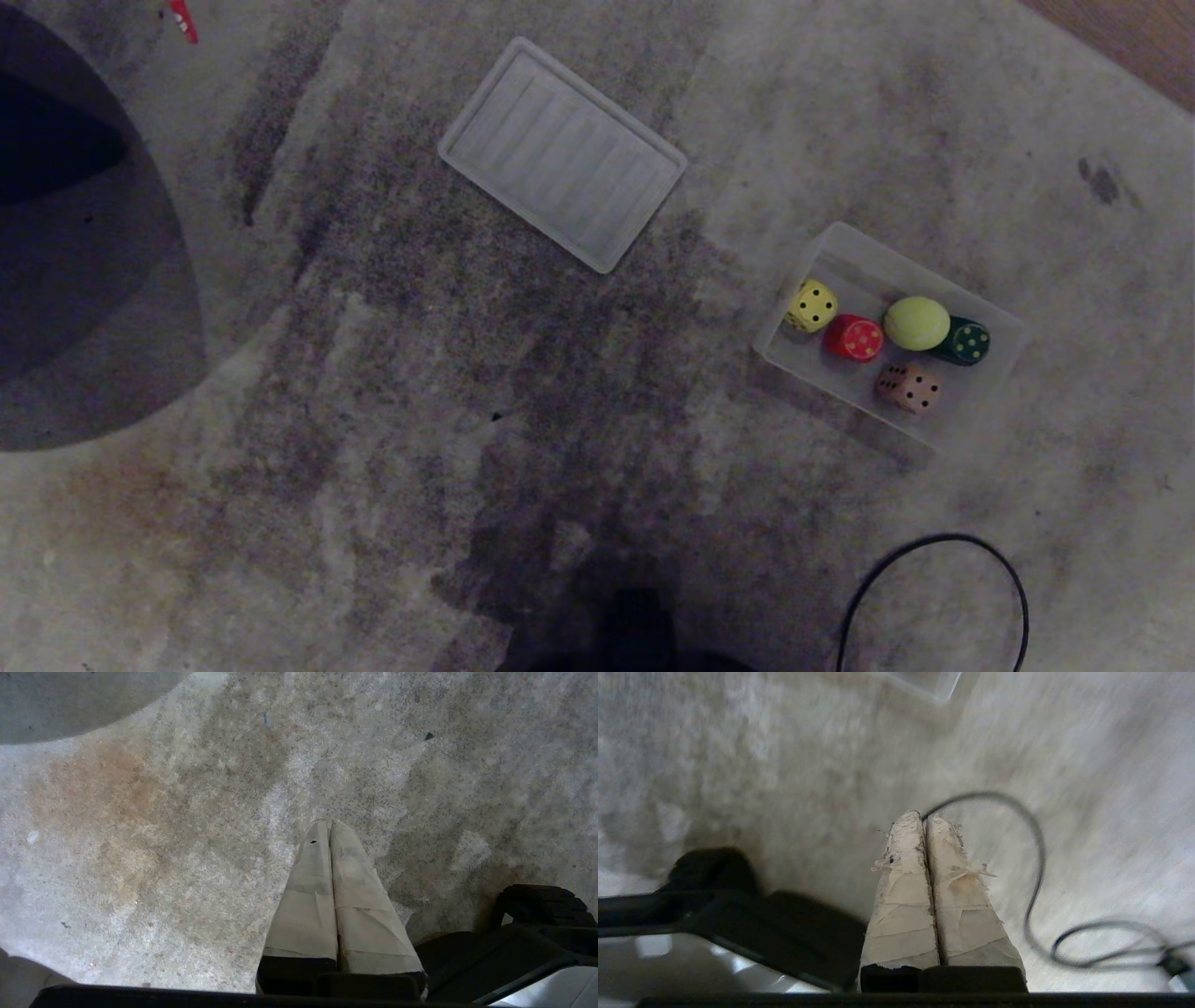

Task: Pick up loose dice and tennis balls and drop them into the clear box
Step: Pick up the ball on the table

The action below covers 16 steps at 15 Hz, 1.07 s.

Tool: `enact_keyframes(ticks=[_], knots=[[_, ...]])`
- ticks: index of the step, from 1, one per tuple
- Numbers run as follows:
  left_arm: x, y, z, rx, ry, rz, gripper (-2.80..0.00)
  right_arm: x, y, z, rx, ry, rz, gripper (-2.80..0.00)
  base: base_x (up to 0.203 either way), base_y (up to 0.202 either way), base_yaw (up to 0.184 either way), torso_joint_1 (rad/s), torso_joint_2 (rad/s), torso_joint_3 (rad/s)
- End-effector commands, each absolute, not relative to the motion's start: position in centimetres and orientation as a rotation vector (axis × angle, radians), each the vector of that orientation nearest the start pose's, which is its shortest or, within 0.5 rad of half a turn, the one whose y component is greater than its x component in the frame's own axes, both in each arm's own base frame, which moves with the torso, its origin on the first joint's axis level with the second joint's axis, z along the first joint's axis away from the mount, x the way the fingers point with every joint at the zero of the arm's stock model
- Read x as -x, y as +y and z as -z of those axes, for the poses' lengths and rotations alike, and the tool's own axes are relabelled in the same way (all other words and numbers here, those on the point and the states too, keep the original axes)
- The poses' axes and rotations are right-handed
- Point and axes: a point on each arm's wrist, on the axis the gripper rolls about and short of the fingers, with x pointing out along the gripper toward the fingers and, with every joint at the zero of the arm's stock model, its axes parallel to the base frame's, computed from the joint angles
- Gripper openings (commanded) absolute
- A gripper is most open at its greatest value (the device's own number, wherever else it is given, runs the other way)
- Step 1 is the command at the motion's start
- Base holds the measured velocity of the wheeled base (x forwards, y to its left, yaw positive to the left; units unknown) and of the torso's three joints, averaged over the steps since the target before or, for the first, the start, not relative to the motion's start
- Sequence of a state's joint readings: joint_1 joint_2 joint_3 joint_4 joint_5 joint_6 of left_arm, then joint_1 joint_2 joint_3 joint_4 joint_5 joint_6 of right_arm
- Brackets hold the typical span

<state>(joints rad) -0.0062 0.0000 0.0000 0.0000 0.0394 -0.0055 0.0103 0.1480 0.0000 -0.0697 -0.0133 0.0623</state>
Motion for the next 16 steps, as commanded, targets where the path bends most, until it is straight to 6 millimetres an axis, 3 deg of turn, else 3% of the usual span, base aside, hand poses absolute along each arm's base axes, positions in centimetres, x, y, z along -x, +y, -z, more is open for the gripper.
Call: enact_keyframes(ticks=[1,16], knots=[[2.26,0.10,-7.51,0.006,0.003,-0.034,-2.80,2.20,-0.03,-7.74,-0.052,-0.034,0.012,-2.80,0.000,0.000,0.000,0.000,0.00,0.000],[2.26,0.09,-7.51,-0.002,0.003,-0.029,-2.80,2.25,0.00,-7.53,-0.005,-0.006,-0.018,-2.80,0.000,0.000,0.000,0.000,0.00,0.000]])
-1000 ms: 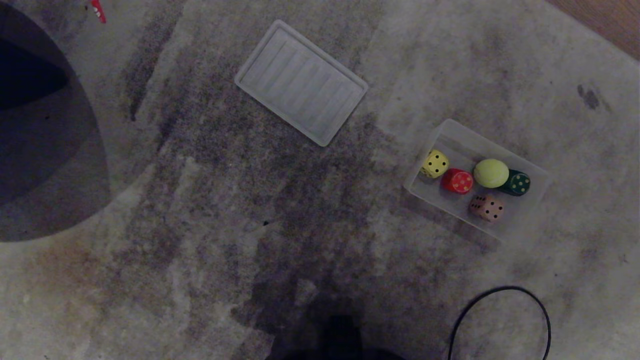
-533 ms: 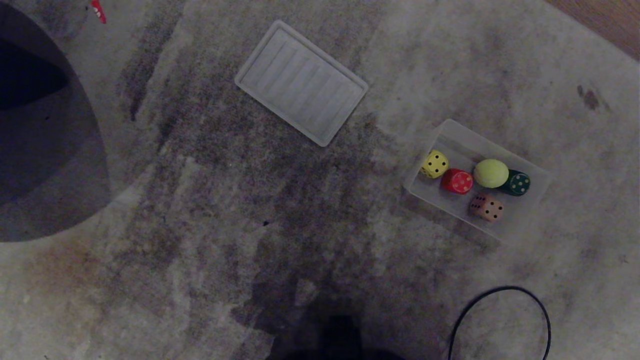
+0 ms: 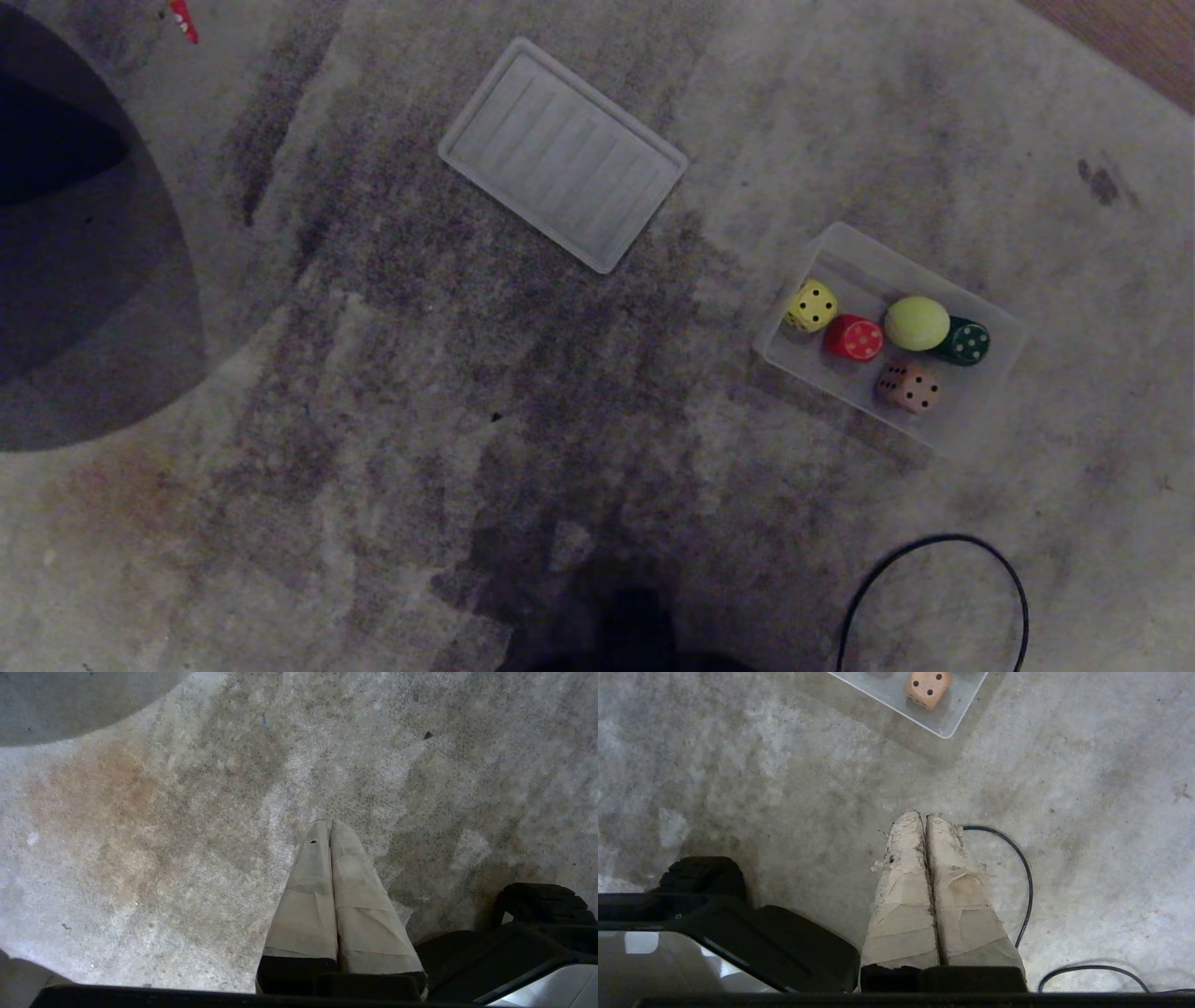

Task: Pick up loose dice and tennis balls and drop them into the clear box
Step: Pick up the ball on the table

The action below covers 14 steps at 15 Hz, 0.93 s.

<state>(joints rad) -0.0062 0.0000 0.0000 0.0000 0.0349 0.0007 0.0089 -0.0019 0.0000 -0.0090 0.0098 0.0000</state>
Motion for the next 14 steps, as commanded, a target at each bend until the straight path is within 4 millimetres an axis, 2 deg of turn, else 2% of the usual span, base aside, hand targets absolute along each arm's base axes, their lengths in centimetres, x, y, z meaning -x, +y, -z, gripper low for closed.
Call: enact_keyframes(ticks=[1,10,14], knots=[[2.26,0.09,-7.51,-0.002,0.003,-0.029,-2.80,2.25,0.00,-7.53,-0.006,-0.006,-0.017,-2.80,0.000,0.000,0.000,0.000,0.00,0.000],[2.26,0.10,-7.50,0.000,0.004,-0.031,-2.80,2.22,-0.01,-7.54,-0.002,-0.012,-0.015,-2.80,0.000,0.000,0.000,0.000,0.00,0.000],[2.26,0.10,-7.49,0.011,0.004,-0.035,-2.80,2.22,0.00,-7.54,0.000,-0.012,-0.017,-2.80,0.000,0.000,0.000,0.002,0.00,0.154]])
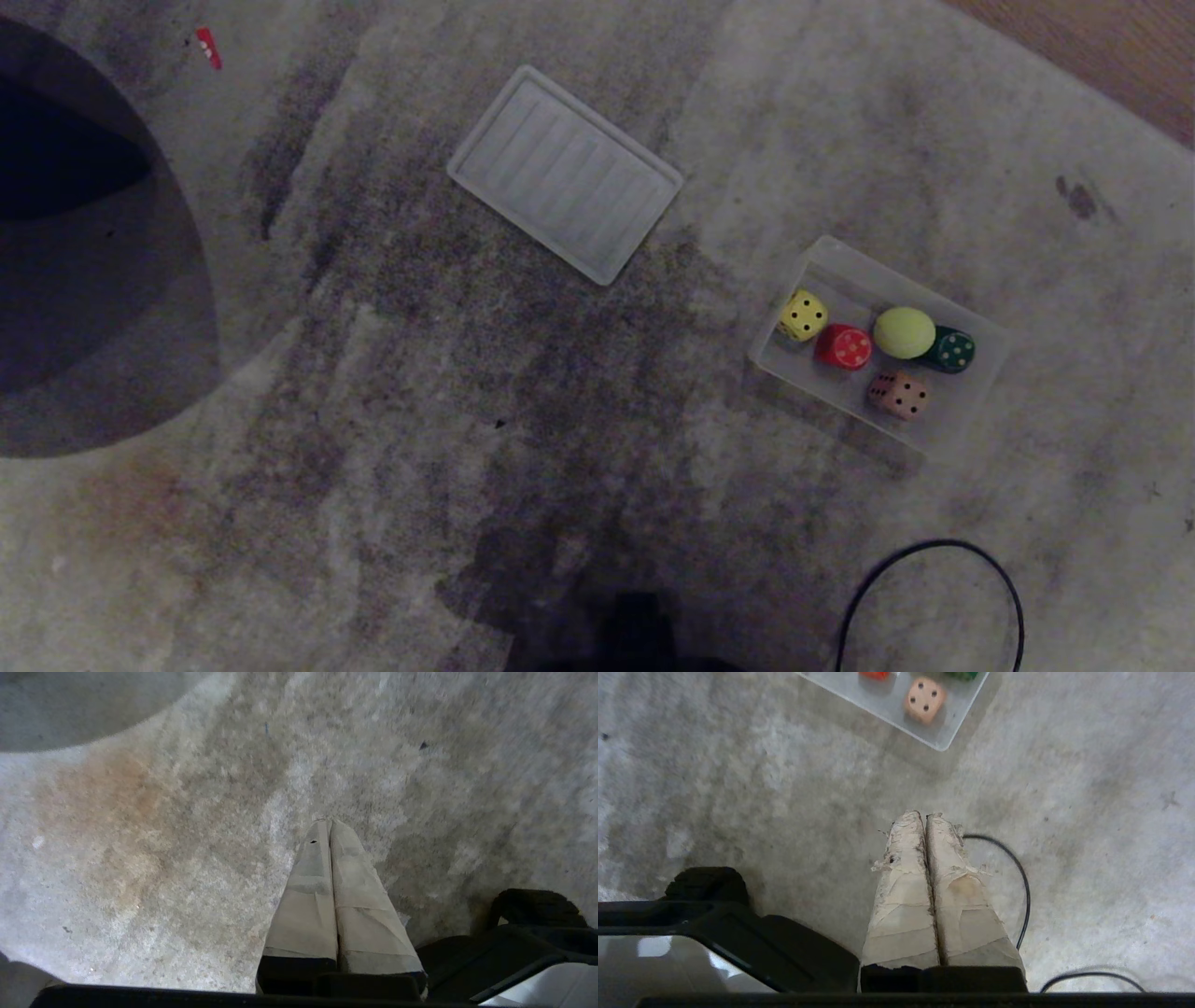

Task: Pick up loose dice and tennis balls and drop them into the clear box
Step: Pick up the ball on the table

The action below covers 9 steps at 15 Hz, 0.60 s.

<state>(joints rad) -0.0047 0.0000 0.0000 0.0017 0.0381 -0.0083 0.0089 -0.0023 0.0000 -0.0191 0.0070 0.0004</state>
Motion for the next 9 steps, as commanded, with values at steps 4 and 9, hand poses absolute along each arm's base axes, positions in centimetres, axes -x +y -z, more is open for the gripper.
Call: enact_keyframes(ticks=[4,9], knots=[[2.26,0.10,-7.49,0.015,0.004,-0.034,-2.80,2.22,0.00,-7.54,-0.001,-0.012,-0.017,-2.80,0.000,0.000,0.000,0.003,0.00,0.198],[2.26,0.10,-7.49,0.015,0.004,-0.034,-2.80,2.22,0.00,-7.54,-0.001,-0.012,-0.017,-2.80,0.000,0.000,0.000,0.002,0.00,0.202]])
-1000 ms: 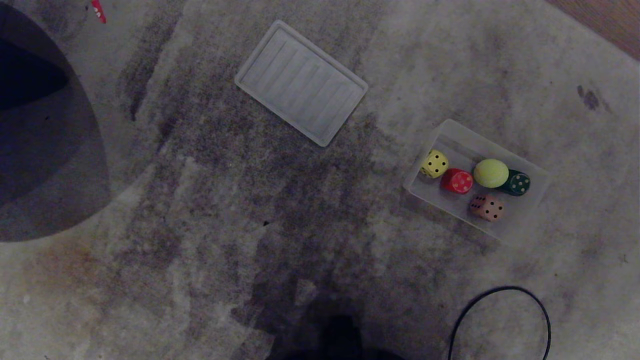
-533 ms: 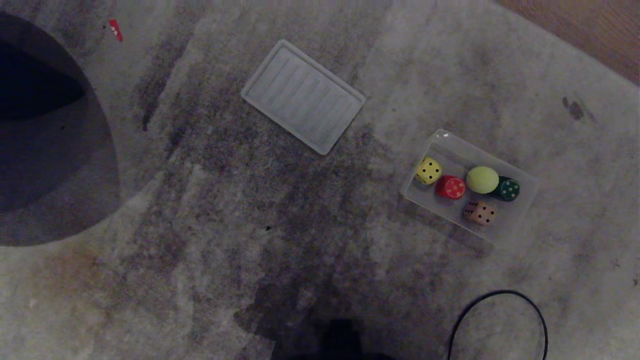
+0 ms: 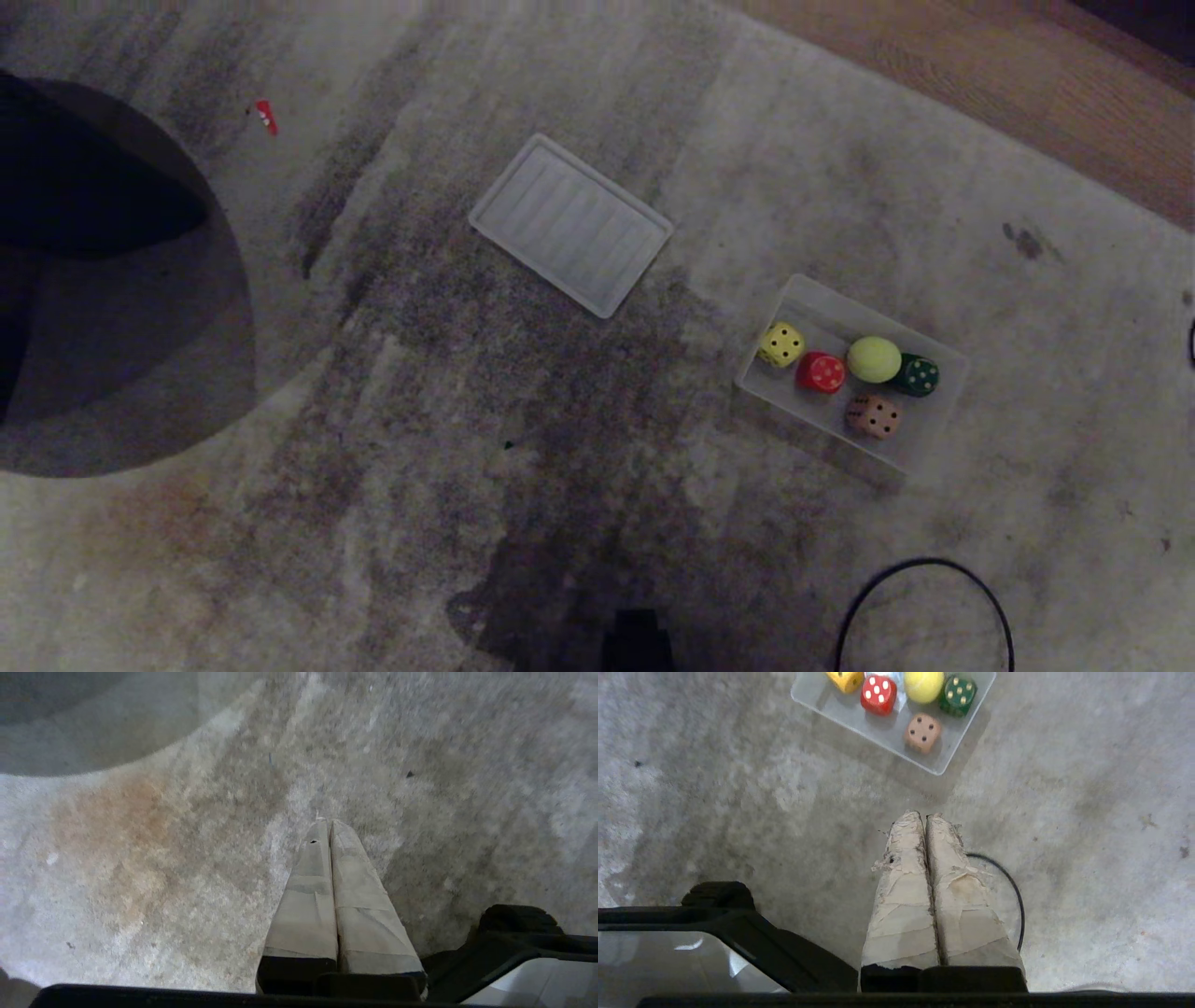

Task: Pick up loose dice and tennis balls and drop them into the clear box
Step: Pick up the ball on the table

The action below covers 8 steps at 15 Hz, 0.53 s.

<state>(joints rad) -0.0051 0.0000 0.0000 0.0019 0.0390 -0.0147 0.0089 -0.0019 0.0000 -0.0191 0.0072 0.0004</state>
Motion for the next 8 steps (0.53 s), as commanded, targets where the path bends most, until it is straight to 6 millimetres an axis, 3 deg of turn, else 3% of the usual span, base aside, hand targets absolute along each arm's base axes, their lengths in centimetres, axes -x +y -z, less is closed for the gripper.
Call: enact_keyframes(ticks=[1,8], knots=[[2.26,0.10,-7.50,0.015,0.004,-0.033,-2.80,2.22,0.00,-7.54,0.000,-0.012,-0.017,-2.80,0.000,0.000,0.000,0.006,0.01,0.203],[2.26,0.10,-7.51,0.015,0.003,-0.035,-2.80,2.22,0.00,-7.54,-0.002,-0.012,-0.017,-2.80,0.000,0.000,0.000,0.002,0.00,0.202]])
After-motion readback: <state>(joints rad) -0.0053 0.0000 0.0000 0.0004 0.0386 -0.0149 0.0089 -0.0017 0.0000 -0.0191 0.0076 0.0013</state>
